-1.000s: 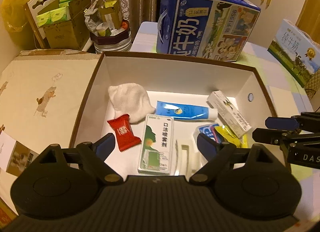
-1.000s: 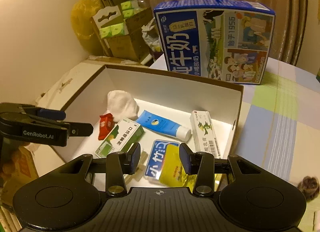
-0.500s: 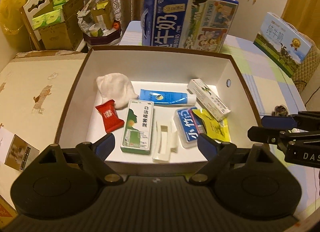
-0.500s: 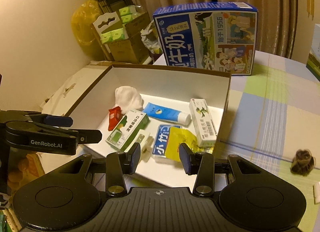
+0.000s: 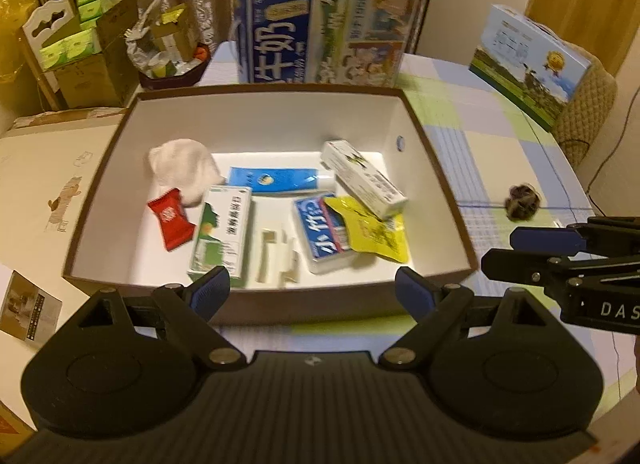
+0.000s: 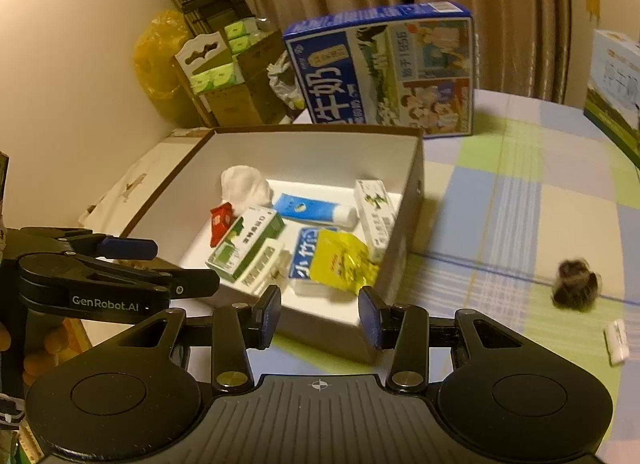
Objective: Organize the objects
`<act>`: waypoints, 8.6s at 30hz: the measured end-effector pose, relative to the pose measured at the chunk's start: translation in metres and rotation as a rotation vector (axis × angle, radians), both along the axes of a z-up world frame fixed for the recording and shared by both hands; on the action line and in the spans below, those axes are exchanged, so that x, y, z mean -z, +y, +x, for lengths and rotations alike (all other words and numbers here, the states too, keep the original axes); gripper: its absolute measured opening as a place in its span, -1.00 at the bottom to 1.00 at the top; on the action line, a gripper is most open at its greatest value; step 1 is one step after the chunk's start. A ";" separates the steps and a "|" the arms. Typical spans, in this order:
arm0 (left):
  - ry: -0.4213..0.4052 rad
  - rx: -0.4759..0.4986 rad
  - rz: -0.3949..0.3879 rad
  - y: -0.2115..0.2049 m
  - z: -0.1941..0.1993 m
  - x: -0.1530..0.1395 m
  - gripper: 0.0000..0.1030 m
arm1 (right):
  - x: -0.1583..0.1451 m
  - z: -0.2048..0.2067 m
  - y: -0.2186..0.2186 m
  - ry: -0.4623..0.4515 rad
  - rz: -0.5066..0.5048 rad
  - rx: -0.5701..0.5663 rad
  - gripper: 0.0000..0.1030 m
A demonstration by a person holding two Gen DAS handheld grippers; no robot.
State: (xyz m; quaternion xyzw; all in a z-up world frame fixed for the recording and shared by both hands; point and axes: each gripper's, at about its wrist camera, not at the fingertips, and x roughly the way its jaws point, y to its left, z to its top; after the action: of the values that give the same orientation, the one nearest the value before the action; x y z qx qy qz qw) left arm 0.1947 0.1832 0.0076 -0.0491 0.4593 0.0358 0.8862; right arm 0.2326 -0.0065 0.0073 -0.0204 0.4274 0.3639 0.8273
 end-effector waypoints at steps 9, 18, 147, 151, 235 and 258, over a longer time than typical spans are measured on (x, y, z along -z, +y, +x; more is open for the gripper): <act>0.043 0.058 -0.007 -0.042 -0.002 0.011 0.70 | 0.008 -0.009 -0.046 0.058 -0.006 0.049 -0.22; 0.069 0.163 -0.022 -0.099 -0.002 0.016 0.70 | 0.014 -0.013 -0.099 0.100 -0.016 0.124 -0.22; 0.059 0.284 -0.031 -0.253 0.162 0.115 -0.62 | 0.109 0.122 -0.257 0.038 -0.144 0.361 -0.53; 0.033 0.258 -0.079 -0.236 0.142 0.094 -0.62 | 0.090 0.108 -0.251 0.015 -0.115 0.342 -0.53; 0.117 -0.181 -0.012 0.133 0.048 0.066 0.26 | 0.069 0.053 0.090 0.012 -0.206 -0.141 -0.53; 0.073 -0.139 0.019 0.125 0.038 0.053 0.70 | 0.063 0.058 0.099 -0.003 -0.292 -0.180 -0.42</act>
State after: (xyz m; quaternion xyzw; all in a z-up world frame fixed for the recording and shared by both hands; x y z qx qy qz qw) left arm 0.2332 0.3078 -0.0458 -0.0711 0.4863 0.1034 0.8648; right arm 0.2902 0.0925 -0.0559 -0.1791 0.4710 0.3703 0.7803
